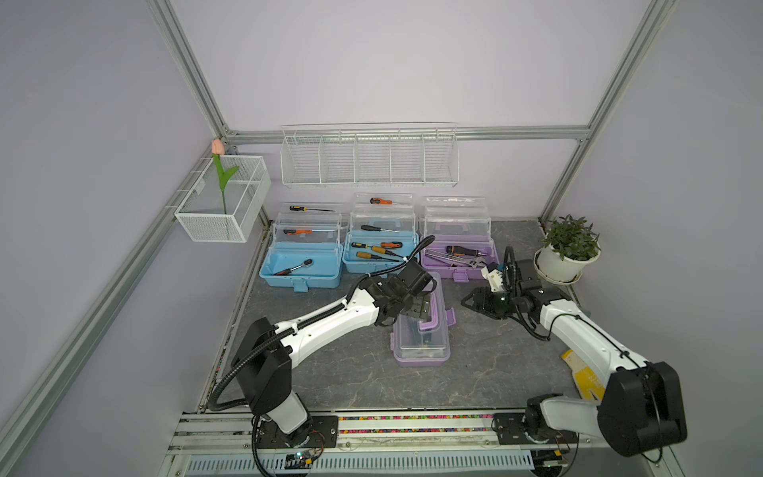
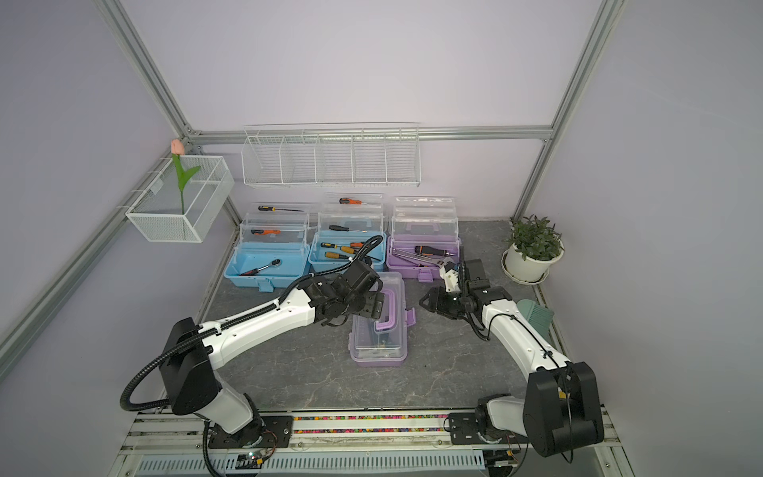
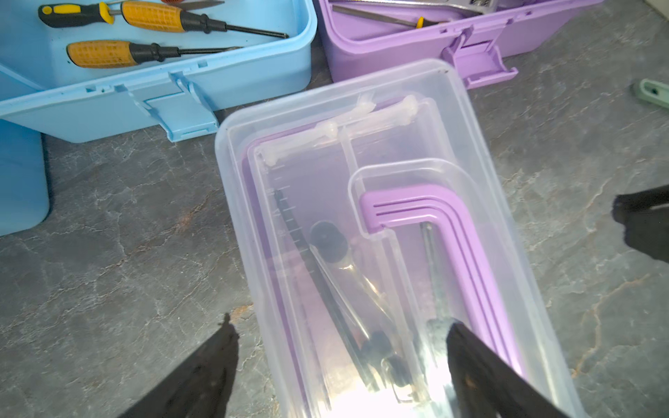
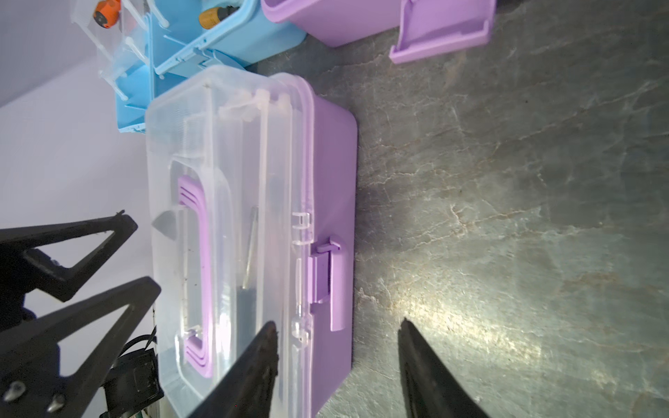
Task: Close toolboxes
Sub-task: Close the toolbox lid, then fasten the toolbox latch on the toolbox.
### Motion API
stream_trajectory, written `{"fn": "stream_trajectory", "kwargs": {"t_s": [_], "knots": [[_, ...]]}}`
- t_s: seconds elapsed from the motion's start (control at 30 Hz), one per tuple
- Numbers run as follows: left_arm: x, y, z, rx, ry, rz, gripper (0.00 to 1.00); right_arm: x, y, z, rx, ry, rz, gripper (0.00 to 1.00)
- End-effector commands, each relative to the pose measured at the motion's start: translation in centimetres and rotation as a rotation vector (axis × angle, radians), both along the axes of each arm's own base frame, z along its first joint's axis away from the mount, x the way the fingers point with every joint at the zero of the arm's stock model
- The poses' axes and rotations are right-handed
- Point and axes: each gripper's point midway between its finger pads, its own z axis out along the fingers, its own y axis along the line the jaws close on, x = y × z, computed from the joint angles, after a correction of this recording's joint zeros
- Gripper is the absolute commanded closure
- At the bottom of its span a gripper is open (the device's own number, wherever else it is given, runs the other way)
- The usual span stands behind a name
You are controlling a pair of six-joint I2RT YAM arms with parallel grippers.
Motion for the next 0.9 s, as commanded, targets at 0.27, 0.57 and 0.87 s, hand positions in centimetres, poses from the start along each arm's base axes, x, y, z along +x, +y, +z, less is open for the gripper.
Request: {"fn": "stream_trajectory", "kwargs": {"t_s": [0.27, 0.57, 0.87], "knots": [[0.1, 1.7, -3.9, 0.058, 0.085, 0.05, 0.22, 0.0, 2.7, -1.9, 0.091, 0.016, 0.066, 0.34], [0.1, 3.2, -3.9, 0.053, 0.084, 0.073, 0.23, -0.5, 3.5, -5.1, -0.016, 0.084, 0.095, 0.46], [0.1, 3.1, -3.0, 0.04, 0.071, 0.065, 0.22, -0.2, 3.0, -6.2, -0.092, 0.1, 0.089, 0.6]]}}
